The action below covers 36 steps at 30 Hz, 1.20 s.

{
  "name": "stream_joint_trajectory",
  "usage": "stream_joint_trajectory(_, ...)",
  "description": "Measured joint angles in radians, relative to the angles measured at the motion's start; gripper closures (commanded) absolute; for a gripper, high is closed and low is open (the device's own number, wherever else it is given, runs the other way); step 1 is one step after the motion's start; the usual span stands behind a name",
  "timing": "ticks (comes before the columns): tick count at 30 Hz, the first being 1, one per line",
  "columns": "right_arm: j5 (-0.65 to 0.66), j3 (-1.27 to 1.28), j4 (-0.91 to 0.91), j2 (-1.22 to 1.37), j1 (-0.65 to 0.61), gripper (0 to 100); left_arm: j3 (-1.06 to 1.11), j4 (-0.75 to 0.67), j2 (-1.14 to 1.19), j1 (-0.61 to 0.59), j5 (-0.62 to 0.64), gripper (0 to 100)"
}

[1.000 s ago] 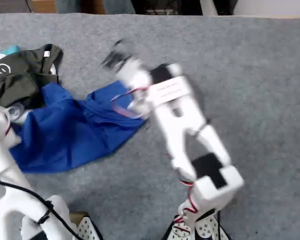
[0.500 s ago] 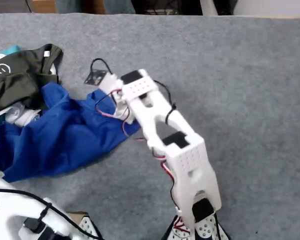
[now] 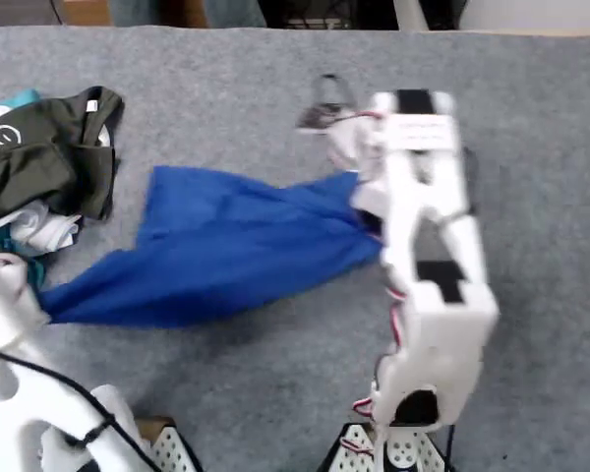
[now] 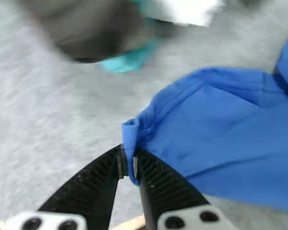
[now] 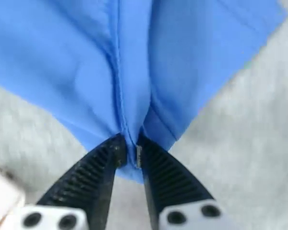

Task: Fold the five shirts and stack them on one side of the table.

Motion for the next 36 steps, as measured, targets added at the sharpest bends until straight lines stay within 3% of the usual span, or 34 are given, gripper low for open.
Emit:
stream_joint_trajectory(5,0.247,0.371,0.002,-0.334,0.242,98.5,0.0,0.021,0.0,0.279,0.061,97)
stream_joint_trajectory(8,0.405,0.577,0.002,-0.54,0.381,98.5,0.002,0.023,0.0,0.367,0.064,97)
stream_joint_trajectory(11,0.546,0.726,0.002,-0.732,0.493,98.0,0.006,0.023,0.0,0.384,0.034,97)
stream_joint_trajectory(14,0.635,0.792,0.005,-0.879,0.54,89.0,0.032,0.021,0.0,0.367,-0.023,97)
stream_joint_trajectory(18,0.654,0.795,0.005,-0.996,0.551,73.0,0.058,0.021,0.0,0.304,-0.086,97)
stream_joint_trajectory(21,0.651,0.77,0.005,-1.017,0.552,66.8,0.063,0.021,0.0,0.279,-0.112,97)
stream_joint_trajectory(26,0.531,0.667,0.005,-0.988,0.497,65.8,0.066,0.015,0.0,0.27,-0.115,97)
stream_joint_trajectory(32,0.094,0.539,-0.003,-0.736,0.104,65.8,0.069,0.015,0.0,0.27,-0.118,97)
stream_joint_trajectory(36,-0.138,0.39,-0.103,-0.505,-0.15,65.9,0.069,0.015,0.0,0.27,-0.118,97)
